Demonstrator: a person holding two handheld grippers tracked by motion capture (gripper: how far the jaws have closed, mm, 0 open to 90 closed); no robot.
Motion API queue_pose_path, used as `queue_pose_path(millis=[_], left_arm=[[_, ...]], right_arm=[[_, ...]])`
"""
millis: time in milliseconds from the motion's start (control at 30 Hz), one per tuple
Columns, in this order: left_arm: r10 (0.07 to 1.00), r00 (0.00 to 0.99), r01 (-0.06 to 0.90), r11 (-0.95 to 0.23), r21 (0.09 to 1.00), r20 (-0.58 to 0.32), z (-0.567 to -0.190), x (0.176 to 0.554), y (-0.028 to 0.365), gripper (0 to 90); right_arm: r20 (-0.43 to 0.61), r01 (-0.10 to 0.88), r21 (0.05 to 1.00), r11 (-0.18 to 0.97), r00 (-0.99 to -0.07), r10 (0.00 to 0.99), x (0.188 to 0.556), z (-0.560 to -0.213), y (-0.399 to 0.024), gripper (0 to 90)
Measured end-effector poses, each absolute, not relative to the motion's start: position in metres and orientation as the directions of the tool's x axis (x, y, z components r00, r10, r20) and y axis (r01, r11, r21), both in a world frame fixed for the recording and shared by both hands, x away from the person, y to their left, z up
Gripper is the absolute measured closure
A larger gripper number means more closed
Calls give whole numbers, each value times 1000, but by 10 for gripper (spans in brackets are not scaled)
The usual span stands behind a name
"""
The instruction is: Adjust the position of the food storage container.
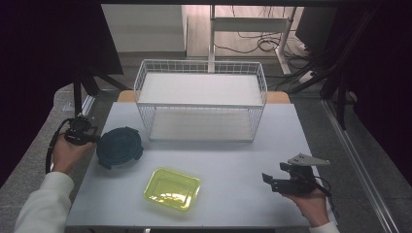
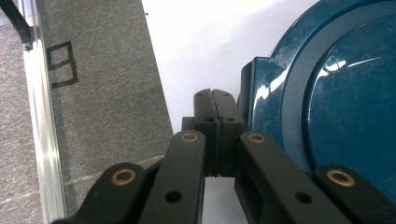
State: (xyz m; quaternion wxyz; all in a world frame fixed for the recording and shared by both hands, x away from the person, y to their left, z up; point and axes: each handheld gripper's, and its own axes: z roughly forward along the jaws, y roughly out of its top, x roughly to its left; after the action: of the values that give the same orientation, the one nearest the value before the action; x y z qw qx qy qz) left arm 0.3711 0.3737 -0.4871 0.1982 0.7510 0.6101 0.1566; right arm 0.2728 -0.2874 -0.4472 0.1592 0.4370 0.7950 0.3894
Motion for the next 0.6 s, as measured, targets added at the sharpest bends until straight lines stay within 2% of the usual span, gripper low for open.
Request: queue_pose_path(millis=[600], left_arm=[[961,275,829,-213,518,-45,-488,349,354,900]], right_arm=[[104,578,756,306,-568,816,275,-448,-285,192]])
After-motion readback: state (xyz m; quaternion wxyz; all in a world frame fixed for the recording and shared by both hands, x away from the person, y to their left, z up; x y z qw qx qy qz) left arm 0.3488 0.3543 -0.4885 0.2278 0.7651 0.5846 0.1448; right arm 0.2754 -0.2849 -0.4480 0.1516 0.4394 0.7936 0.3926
